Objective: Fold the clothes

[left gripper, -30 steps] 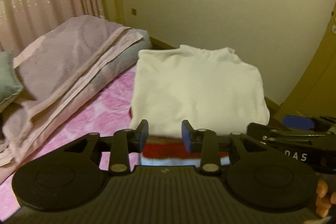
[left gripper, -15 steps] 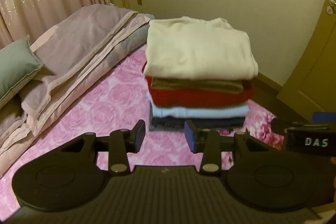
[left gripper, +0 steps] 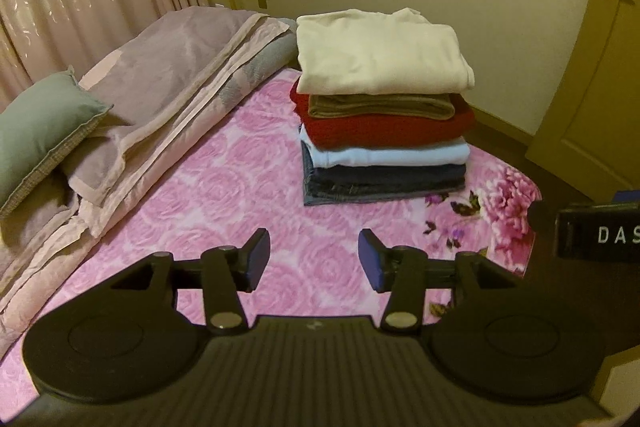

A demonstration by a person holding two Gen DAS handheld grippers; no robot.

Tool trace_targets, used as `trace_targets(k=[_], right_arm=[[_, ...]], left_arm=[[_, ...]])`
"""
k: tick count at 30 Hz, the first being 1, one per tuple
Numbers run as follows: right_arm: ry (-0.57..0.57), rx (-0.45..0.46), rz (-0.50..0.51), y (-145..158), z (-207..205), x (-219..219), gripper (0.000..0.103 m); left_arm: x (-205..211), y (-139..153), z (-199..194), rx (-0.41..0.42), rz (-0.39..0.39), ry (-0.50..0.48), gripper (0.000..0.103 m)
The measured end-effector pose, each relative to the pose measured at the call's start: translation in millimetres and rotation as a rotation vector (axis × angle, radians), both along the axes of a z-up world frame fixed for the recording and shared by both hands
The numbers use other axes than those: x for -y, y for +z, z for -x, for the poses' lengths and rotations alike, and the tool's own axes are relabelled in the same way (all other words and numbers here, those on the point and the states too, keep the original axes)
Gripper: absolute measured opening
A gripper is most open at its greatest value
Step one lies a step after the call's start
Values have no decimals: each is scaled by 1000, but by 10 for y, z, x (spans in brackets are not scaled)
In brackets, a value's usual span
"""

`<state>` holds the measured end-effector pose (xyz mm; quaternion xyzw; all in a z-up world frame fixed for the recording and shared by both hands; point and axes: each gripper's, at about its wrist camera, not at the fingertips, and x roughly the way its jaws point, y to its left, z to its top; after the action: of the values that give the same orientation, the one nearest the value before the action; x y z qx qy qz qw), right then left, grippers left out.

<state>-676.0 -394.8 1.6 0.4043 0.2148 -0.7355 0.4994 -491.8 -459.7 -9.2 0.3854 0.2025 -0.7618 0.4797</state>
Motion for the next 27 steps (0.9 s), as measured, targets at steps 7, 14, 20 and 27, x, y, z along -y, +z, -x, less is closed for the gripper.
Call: trace_targets(k=[7, 14, 20, 27], right_arm=[[-6, -7, 10, 42, -205, -158, 102], [-27, -2, 20, 65, -279, -323, 102], [-63, -2, 25, 75, -278, -495, 102], [-88, -7, 25, 89, -218, -642, 102]], left_arm=[[-136, 65, -203, -18, 12, 4, 45], [-236, 105, -238, -39, 15, -20, 45], [-314, 92, -174, -61, 13, -65, 45], [-349, 66, -70, -87, -6, -70, 45]])
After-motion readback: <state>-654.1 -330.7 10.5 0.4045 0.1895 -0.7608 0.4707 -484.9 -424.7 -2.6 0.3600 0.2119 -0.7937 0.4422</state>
